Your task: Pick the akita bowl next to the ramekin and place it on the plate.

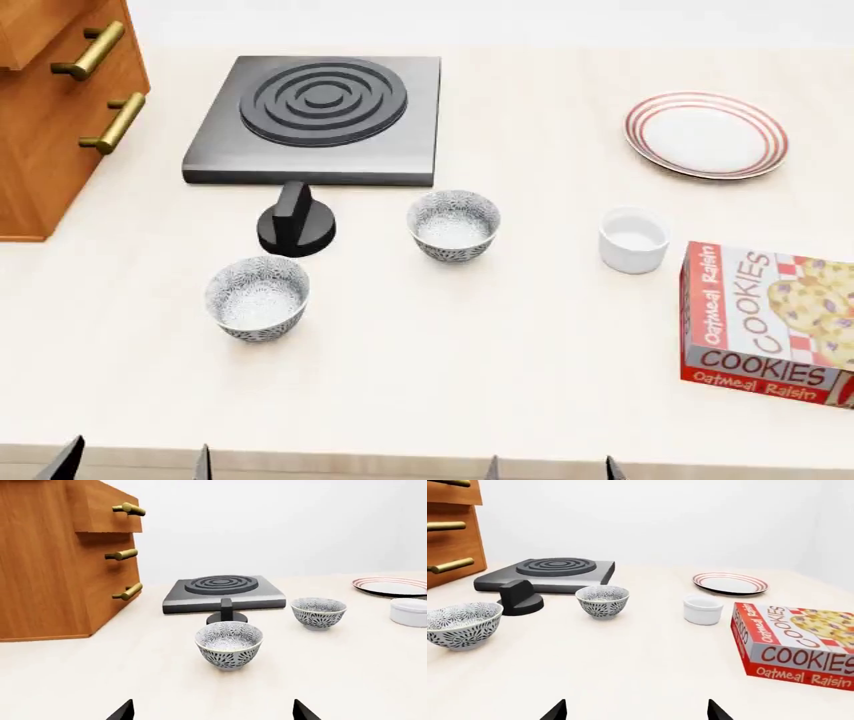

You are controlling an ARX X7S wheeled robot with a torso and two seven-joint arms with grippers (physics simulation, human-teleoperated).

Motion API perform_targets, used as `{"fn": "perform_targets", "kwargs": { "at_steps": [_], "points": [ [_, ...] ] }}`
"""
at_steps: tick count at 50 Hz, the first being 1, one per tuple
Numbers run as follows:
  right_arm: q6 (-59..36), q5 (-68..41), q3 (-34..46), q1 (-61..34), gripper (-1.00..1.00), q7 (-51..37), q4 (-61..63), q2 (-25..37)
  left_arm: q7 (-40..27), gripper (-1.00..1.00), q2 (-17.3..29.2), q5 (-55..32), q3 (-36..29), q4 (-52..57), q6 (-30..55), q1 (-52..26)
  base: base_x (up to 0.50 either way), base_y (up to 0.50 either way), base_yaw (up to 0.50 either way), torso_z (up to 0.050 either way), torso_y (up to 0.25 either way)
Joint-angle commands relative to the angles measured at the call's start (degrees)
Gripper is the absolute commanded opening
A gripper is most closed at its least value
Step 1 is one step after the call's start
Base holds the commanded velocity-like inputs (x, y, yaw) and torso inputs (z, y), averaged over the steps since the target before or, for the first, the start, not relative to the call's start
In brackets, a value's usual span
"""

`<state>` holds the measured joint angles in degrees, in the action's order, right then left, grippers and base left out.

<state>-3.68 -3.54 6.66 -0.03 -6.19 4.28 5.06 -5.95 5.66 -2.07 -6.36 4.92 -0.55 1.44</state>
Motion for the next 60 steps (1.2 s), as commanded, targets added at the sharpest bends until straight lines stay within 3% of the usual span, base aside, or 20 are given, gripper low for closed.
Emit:
{"fn": "perform_targets", "kwargs": {
  "at_steps": [1, 9, 10, 12, 32, 35, 38, 43, 45, 52, 60],
  "points": [
    [-8.4, -1.3, 1.3, 0.5, 1.0, -0.8, 9.6, 1.2, -1.2, 1.0, 1.7, 1.4, -1.6, 7.9, 6.6, 0.3, 0.0, 0.0, 0.0, 0.0, 0.0],
    [-20.5, 0.0, 3.1, -0.6, 1.0, -2.1, 22.8, 2.7, -1.0, 1.0, 2.9, 0.5, -1.8, 21.1, 18.4, -0.3, 0.0, 0.0, 0.0, 0.0, 0.0],
    [-29.1, 1.8, 3.8, -4.4, 1.0, -3.2, 31.4, 4.4, 0.3, 1.0, 5.1, -4.4, 1.2, 29.7, 27.0, -6.0, 0.0, 0.0, 0.0, 0.0, 0.0],
    [-45.6, 1.8, 4.0, -5.7, 1.0, -3.4, 46.6, 4.4, 0.1, 1.0, 5.2, -4.9, 1.5, 45.0, 43.7, -7.0, 0.0, 0.0, 0.0, 0.0, 0.0],
    [-58.7, 1.8, 5.6, -11.3, 1.0, -4.3, 55.4, 5.0, -0.3, 1.0, 6.2, -10.6, 5.5, 54.8, 56.6, -11.8, 0.0, 0.0, 0.0, 0.0, 0.0],
    [-59.3, 1.0, 5.8, -12.0, 1.0, -5.1, 55.7, 5.6, -3.5, 1.0, 8.4, -15.2, 5.9, 55.0, 57.0, -12.8, 0.0, 0.0, 0.0, 0.0, 0.0],
    [-59.5, -5.3, 5.6, -13.4, 1.0, -9.9, 55.7, 8.4, -13.1, 1.0, 14.7, -26.4, 5.5, 55.0, 56.0, -14.9, 0.0, 0.0, 0.0, 0.0, 0.0],
    [-57.1, -36.9, 7.1, -21.1, 1.0, -36.1, 55.7, 22.4, -26.8, 1.0, 24.0, -39.9, 1.6, 55.0, 51.3, -17.8, 0.0, 0.0, 0.0, 0.0, 0.0],
    [-55.8, -43.3, 8.8, -23.8, 1.0, -42.0, 55.7, 25.6, -30.0, 1.0, 26.4, -42.8, 0.3, 55.0, 49.7, -18.7, 0.0, 0.0, 0.0, 0.0, 0.0],
    [-50.8, -53.7, 12.5, -28.2, 1.0, -51.6, 55.6, 31.7, -39.6, 1.0, 35.4, -51.3, -5.7, 55.0, 42.8, -22.7, 0.0, 0.0, 0.0, 0.0, 0.0],
    [-40.6, -60.4, 25.2, -36.6, 1.0, -62.3, 55.7, 40.9, -49.5, 1.0, 46.9, -56.2, -18.9, 55.0, 31.2, -30.7, 0.0, 0.0, 0.0, 0.0, 0.0]
  ]
}}
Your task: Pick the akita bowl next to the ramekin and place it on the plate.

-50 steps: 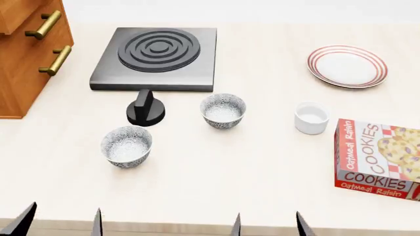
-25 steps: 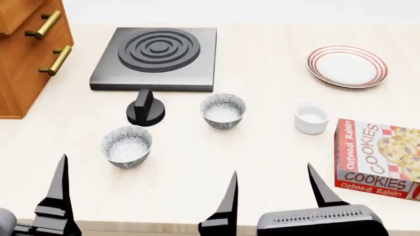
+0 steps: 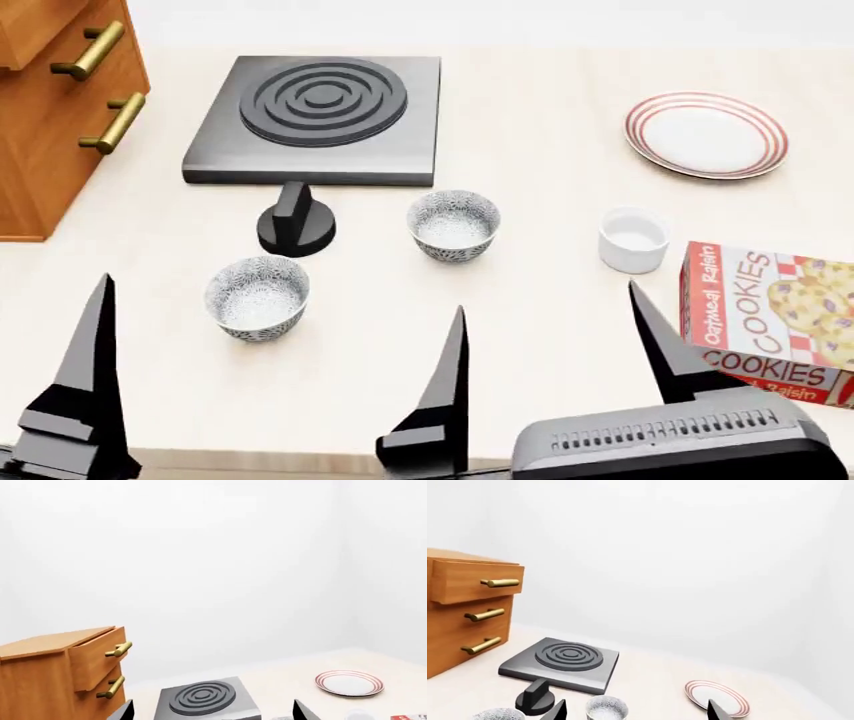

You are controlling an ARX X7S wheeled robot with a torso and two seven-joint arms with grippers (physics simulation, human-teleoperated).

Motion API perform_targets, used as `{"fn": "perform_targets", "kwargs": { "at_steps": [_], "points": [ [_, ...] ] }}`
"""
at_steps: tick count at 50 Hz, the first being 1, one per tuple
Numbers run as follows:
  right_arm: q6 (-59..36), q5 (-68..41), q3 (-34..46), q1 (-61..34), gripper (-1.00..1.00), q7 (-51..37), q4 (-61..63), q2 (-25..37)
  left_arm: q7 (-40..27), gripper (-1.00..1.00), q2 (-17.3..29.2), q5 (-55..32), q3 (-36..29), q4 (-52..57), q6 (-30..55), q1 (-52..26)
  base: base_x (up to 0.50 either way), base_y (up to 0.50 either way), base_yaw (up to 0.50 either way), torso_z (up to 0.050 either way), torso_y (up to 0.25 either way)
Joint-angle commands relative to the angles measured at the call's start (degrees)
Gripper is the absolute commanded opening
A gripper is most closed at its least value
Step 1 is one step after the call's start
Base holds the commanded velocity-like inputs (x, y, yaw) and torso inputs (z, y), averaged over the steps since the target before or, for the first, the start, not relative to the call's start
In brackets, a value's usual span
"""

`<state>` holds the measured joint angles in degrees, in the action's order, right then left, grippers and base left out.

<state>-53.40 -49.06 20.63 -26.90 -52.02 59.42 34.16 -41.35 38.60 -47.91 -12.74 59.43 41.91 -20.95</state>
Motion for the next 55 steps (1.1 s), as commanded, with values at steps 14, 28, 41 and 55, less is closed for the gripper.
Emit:
{"fn": "perform_targets", "kwargs": {
  "at_steps": [14, 28, 41, 55],
  "points": [
    [25.7, -15.8, 37.7, -27.6, 1.0, -27.3, 0.6, 21.8, -22.4, 1.0, 23.8, -10.4, -30.4, 0.5, -24.6, -19.0, 0.0, 0.0, 0.0, 0.0, 0.0],
    [34.9, -13.6, 56.1, -41.0, 1.0, -32.6, 0.5, 24.8, -28.4, 1.0, 29.1, -8.9, -51.4, 0.5, -34.7, -34.3, 0.0, 0.0, 0.0, 0.0, 0.0],
    [38.5, -12.4, 61.2, -44.2, 1.0, -33.3, 0.4, 25.8, -29.9, 1.0, 29.6, -8.4, -56.5, 0.2, -36.7, -38.2, 0.0, 0.0, 0.0, 0.0, 0.0],
    [40.4, -11.3, 62.5, -44.0, 1.0, -32.7, -0.5, 25.8, -30.5, 1.0, 30.5, -7.1, -59.9, -0.1, -38.2, -40.3, 0.0, 0.0, 0.0, 0.0, 0.0]
  ]
}}
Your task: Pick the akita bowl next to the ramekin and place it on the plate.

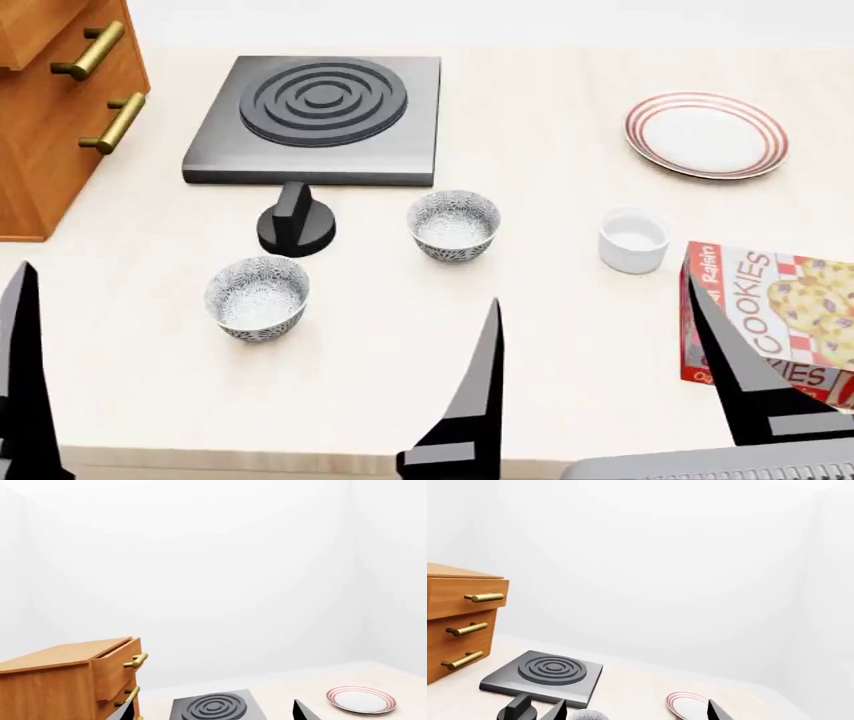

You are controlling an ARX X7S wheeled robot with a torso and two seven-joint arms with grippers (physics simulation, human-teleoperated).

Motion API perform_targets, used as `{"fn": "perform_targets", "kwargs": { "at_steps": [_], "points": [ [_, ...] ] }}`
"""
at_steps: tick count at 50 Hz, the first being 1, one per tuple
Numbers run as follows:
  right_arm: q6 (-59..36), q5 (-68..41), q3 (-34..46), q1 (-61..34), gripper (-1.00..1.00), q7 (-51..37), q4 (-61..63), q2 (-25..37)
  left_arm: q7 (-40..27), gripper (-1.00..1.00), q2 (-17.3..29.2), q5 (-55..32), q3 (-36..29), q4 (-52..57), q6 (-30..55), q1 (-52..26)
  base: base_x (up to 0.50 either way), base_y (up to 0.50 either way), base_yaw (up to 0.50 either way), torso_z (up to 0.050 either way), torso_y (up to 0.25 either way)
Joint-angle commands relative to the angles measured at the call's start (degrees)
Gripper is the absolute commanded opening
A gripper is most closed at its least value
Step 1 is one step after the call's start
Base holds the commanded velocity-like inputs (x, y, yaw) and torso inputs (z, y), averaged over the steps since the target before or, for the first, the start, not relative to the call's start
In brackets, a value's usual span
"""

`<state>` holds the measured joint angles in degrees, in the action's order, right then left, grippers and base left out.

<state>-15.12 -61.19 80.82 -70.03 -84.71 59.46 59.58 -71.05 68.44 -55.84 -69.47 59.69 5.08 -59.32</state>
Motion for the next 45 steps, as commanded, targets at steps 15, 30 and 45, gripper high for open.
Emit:
{"fn": "perform_targets", "kwargs": {
  "at_steps": [15, 30, 45],
  "points": [
    [3.5, 1.8, 2.7, -0.1, 1.0, 0.3, -0.5, 1.3, -1.1, 1.0, 0.6, 0.4, -3.8, -0.5, -1.3, -3.2, 0.0, 0.0, 0.0, 0.0, 0.0],
    [4.0, 1.7, 2.8, -0.3, 1.0, 0.5, -0.9, 1.4, -1.2, 1.0, 0.3, 0.2, -4.5, -0.9, -1.3, -3.9, 0.05, 0.0, 0.0, 0.0, 0.0],
    [3.9, 1.5, 2.9, -0.6, 1.0, 0.3, -0.8, 1.4, -1.2, 1.0, 0.3, 0.0, -4.9, -1.0, -1.2, -4.4, 0.09, 0.0, 0.0, 0.0, 0.0]
  ]
}}
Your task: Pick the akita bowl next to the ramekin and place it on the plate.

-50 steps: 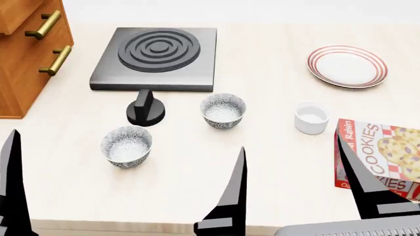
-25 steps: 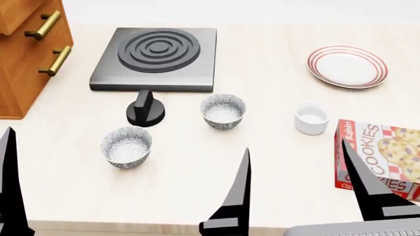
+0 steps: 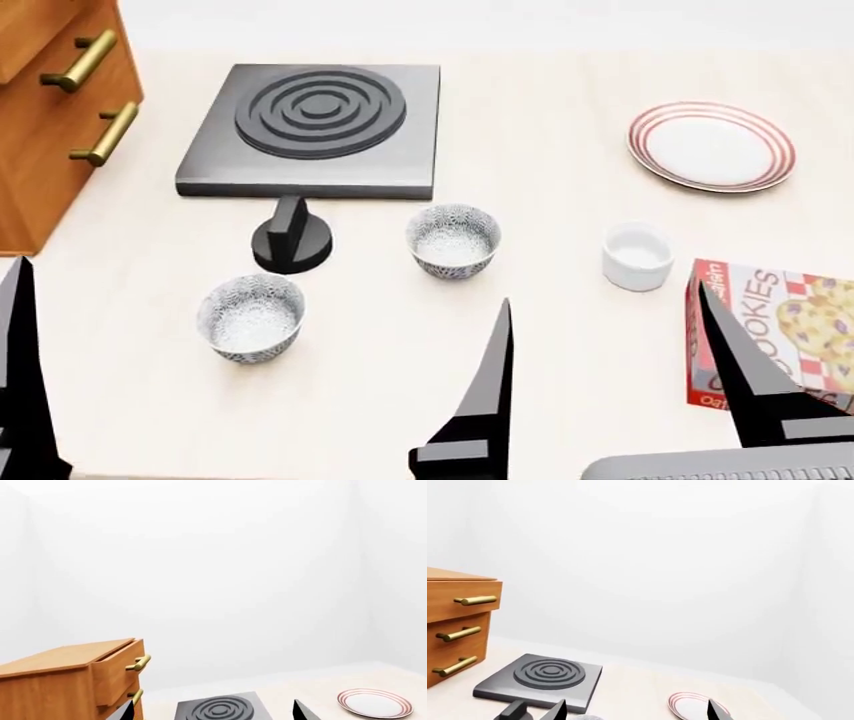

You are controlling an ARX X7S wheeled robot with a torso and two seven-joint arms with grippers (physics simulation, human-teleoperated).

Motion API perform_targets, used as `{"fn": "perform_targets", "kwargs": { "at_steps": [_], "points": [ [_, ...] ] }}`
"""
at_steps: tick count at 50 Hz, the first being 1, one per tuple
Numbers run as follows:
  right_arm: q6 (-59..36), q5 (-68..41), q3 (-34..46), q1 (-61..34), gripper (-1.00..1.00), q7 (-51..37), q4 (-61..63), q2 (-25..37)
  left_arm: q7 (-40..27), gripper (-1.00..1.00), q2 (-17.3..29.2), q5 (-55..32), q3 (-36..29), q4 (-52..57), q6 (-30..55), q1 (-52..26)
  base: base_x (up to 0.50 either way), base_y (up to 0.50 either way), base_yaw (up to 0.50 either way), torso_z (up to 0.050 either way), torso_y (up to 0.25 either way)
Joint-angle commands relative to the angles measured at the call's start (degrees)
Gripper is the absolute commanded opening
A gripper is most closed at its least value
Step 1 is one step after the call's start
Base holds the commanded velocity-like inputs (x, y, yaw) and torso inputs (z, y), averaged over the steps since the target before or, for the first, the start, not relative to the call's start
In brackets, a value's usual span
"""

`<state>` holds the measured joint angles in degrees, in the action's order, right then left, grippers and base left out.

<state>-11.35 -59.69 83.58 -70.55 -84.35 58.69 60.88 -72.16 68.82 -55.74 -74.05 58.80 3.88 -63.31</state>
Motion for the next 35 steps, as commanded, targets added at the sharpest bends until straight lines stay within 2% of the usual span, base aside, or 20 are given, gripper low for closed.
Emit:
{"fn": "perform_targets", "kwargs": {
  "at_steps": [1, 35],
  "points": [
    [0.1, 0.0, 0.1, -0.1, 1.0, -0.1, 0.0, 0.1, 0.0, 1.0, -0.1, -0.1, -0.3, -0.1, 0.1, -0.5, 0.09, 0.0, 0.0, 0.0, 0.0],
    [0.9, 0.7, 0.8, 0.3, 1.0, 0.2, -0.1, 0.4, -0.5, 1.0, 0.0, -0.1, -1.6, -0.1, -0.3, -1.2, 0.09, 0.0, 0.0, 0.0, 0.0]
  ]
}}
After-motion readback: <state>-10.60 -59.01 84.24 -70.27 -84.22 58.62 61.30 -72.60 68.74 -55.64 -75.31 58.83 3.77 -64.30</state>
